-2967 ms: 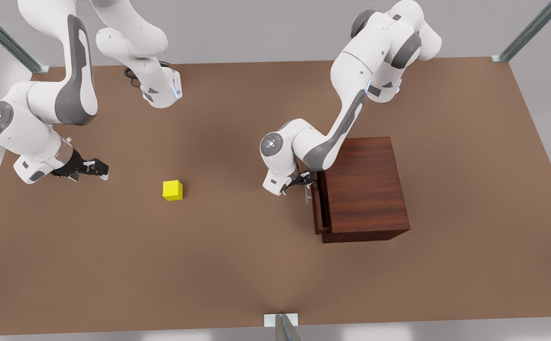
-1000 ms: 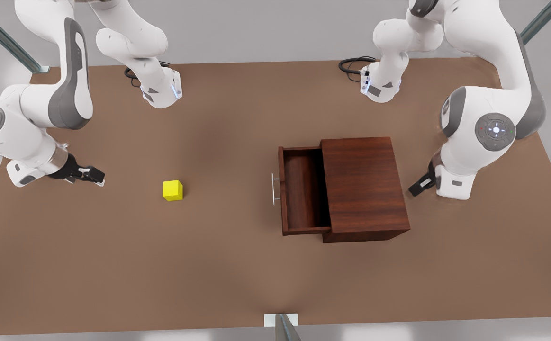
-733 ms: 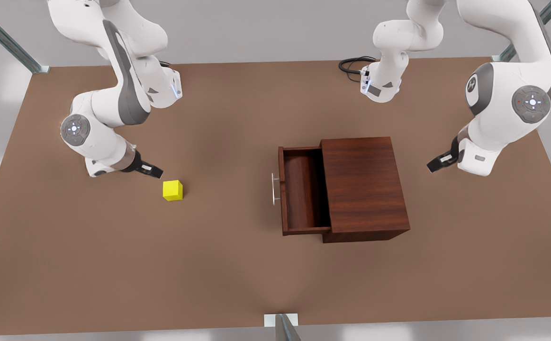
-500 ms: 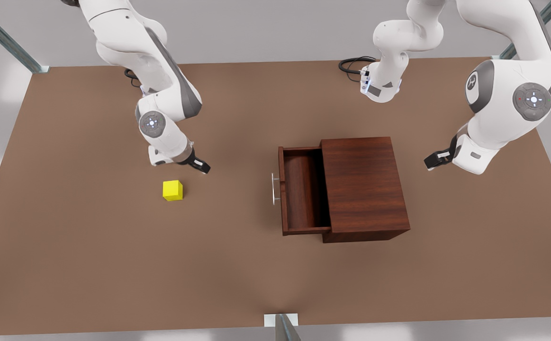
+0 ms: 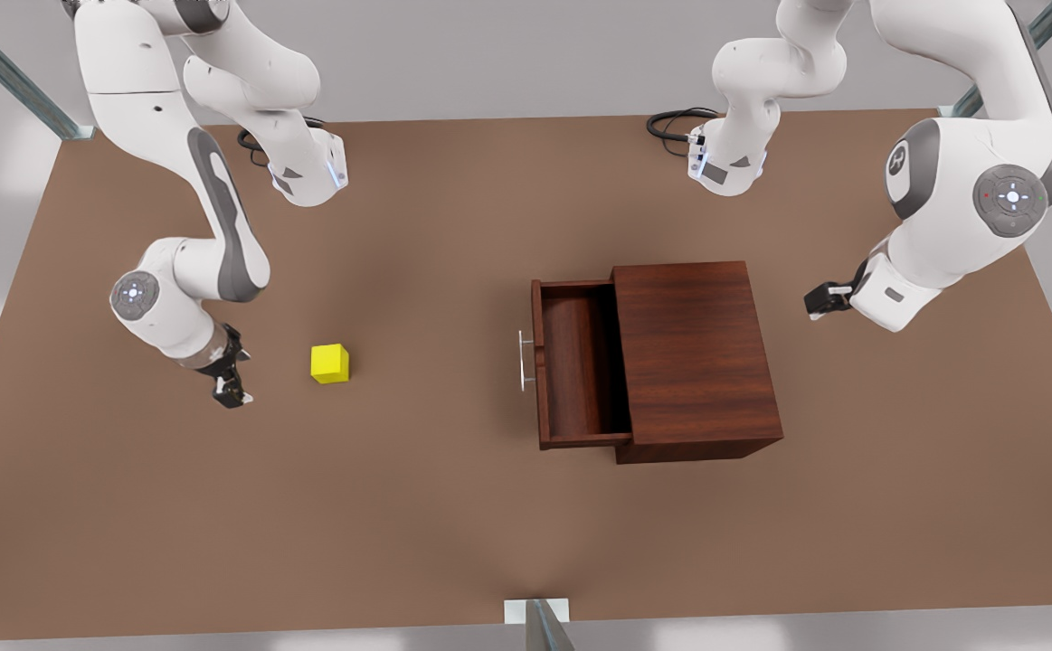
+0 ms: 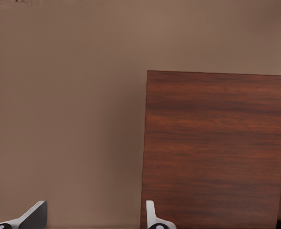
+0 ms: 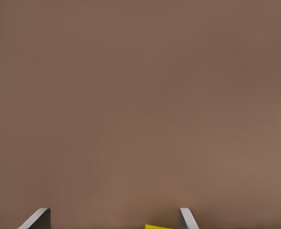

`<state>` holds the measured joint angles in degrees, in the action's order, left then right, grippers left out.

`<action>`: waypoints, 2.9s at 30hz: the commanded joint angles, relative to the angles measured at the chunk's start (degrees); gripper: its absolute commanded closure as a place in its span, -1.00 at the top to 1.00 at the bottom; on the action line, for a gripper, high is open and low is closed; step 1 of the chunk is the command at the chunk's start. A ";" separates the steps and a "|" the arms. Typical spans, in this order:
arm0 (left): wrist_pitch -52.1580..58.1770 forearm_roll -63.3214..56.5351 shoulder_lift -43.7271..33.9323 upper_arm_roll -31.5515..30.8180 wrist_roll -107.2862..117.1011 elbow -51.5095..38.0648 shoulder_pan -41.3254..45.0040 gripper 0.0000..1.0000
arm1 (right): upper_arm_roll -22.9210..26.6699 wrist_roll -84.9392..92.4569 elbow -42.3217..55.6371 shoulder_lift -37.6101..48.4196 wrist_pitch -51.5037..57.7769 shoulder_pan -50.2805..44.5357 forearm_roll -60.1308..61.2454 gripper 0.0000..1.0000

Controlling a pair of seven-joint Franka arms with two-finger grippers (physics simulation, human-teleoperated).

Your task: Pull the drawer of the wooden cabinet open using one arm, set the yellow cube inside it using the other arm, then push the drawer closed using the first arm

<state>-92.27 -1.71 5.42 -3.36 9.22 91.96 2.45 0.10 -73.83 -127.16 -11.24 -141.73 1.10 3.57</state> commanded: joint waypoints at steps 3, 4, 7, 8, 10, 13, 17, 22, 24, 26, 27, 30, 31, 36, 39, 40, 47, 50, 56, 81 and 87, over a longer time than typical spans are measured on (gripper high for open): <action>0.16 -0.04 -0.05 -0.07 -6.94 0.06 -0.16 1.00 | -0.02 -15.38 -0.19 -1.59 -0.74 0.39 -1.28 1.00; 0.16 -0.04 -0.05 -0.07 -6.85 0.06 -0.25 1.00 | -0.02 -15.20 -0.63 -0.98 -0.48 0.48 -1.55 1.00; 0.86 -0.04 -0.05 -0.16 -6.85 -0.03 -0.16 1.00 | -0.02 -13.88 -0.81 -1.24 6.11 0.48 -2.43 1.00; 0.86 -0.04 -0.05 -0.16 -6.24 0.06 -0.16 1.00 | -0.10 -14.06 -0.90 -1.24 6.73 0.04 -2.43 1.00; 0.95 -0.04 -0.05 -0.25 -5.88 0.06 0.10 1.00 | -0.28 -14.15 -1.16 -1.41 6.73 -0.31 -2.34 1.00; 0.60 -0.05 -0.05 -0.16 -6.58 -0.03 0.10 1.00 | -1.51 -14.32 -1.60 -1.68 6.73 -0.57 -2.34 1.00; 0.86 -0.04 0.38 -0.25 -6.58 -0.73 0.63 1.00 | -3.44 -14.85 -1.51 -3.26 5.94 -1.36 -1.73 1.00; 3.06 -0.48 0.30 -0.16 -6.41 -0.03 0.45 1.00 | -4.23 -15.03 -1.69 -4.67 3.48 -2.68 -0.76 1.00; 3.06 -0.57 0.03 -0.07 -6.06 -0.11 0.45 1.00 | -4.23 -15.11 -1.69 -5.28 2.69 -2.95 -0.76 1.00; 3.15 -0.66 -0.32 0.19 -6.06 -0.20 0.36 1.00 | -4.32 -15.11 -2.13 -5.46 2.60 -3.03 -0.76 1.00; 3.15 -0.66 -0.32 0.11 -5.88 -0.29 0.36 1.00 | -4.32 -15.11 -2.13 -5.46 1.99 -3.03 -0.76 1.00; 3.76 -0.75 -0.32 0.19 -5.79 -0.47 0.19 1.00 | -4.41 -15.11 -2.13 -6.60 1.81 -3.91 -0.76 1.00; 3.76 -0.75 -0.32 0.19 -5.79 -0.47 0.19 1.00 | -4.41 -15.11 -2.13 -6.86 1.81 -4.00 -0.76 1.00; 4.90 -0.66 -0.41 0.02 -4.39 -0.55 0.36 1.00 | -4.41 -15.20 -2.13 -8.62 0.58 -5.58 -0.76 1.00; 4.91 -0.66 0.03 -0.25 -3.77 -0.64 0.45 1.00 | -4.41 -15.20 -2.13 -9.41 -0.56 -6.02 -0.76 1.00; 4.91 -0.75 0.12 -0.16 -3.77 -0.64 0.45 1.00 | -4.41 -15.29 -2.13 -9.50 -0.91 -6.02 -0.76 1.00; 5.08 -0.75 -0.05 -0.25 -2.54 -0.03 0.54 1.00 | -4.59 -17.75 -2.13 -10.73 -4.34 -6.99 -0.76 1.00; 4.99 -0.75 0.30 -0.25 -2.45 -0.29 0.54 1.00 | -4.59 -18.28 -2.13 -10.73 -4.96 -6.99 -0.85 0.83; 4.73 -0.84 0.47 -0.25 -2.45 -0.55 0.89 1.00 | -4.59 -18.19 -2.13 -10.73 -4.96 -6.99 -0.93 0.39; 5.08 -0.75 0.38 -0.51 -1.66 -0.38 1.33 1.00 | -9.33 -40.78 36.28 -10.38 32.84 -15.51 6.54 0.24; 5.08 -0.75 0.38 -0.51 -0.43 -0.29 1.95 1.00 | -9.33 -50.18 47.18 -15.13 38.02 -21.40 7.24 0.24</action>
<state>-87.24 -2.42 5.85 -3.87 7.22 91.70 4.61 -9.14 -105.68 -81.12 -25.93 -110.06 -19.83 10.28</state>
